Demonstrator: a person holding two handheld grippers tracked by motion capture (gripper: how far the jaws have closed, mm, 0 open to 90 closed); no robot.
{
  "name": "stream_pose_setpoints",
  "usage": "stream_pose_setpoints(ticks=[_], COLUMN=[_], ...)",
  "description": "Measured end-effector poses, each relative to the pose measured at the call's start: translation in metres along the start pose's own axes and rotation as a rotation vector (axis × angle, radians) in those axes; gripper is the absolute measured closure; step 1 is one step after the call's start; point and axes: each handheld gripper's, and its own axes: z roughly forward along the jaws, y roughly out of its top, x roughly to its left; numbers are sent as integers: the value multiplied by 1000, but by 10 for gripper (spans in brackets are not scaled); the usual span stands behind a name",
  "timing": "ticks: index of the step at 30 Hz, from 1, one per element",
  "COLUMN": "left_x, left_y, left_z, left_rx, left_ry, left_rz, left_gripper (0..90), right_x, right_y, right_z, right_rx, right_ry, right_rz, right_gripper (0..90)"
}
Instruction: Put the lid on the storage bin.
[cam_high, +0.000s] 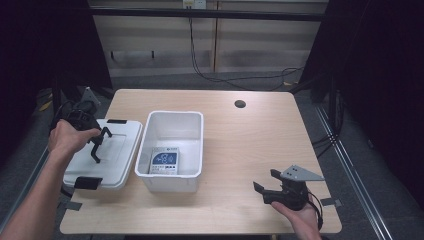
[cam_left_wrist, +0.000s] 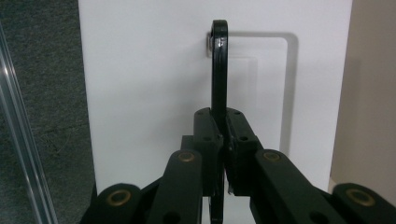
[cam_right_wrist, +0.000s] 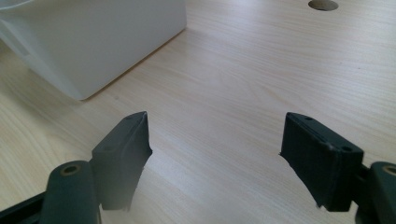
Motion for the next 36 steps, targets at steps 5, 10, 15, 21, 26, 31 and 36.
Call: stream_pose_setpoints(ticks=[5, 10, 15, 21, 26, 31, 36], left_x=[-1, 1, 4, 6, 3, 2, 0], left_y=[0, -2, -4, -6, -6, -7, -8], left_z=[-2, -8, -19, -27, -33, -40, -49], left_rx=[2, -13, -19, -23, -26, -33, -37], left_ry=[-11, -18, -25, -27, -13, -22, -30], left_rz=[6, -3, -1, 20, 22, 28, 39], left_gripper=[850, 850, 850, 850, 851, 851, 851], right_x=[0, -1, -1, -1, -1, -1, -1], right_y=[0, 0, 0, 0, 0, 0, 0], right_z=[0, 1, 0, 0, 0, 0, 1], right_rx=[0, -1, 2, 1, 4, 1, 4], right_ry=[0, -1, -3, -1, -3, -3, -4], right_rz=[-1, -2, 4, 1, 5, 3, 4], right_gripper=[233, 233, 232, 233, 233, 233, 232])
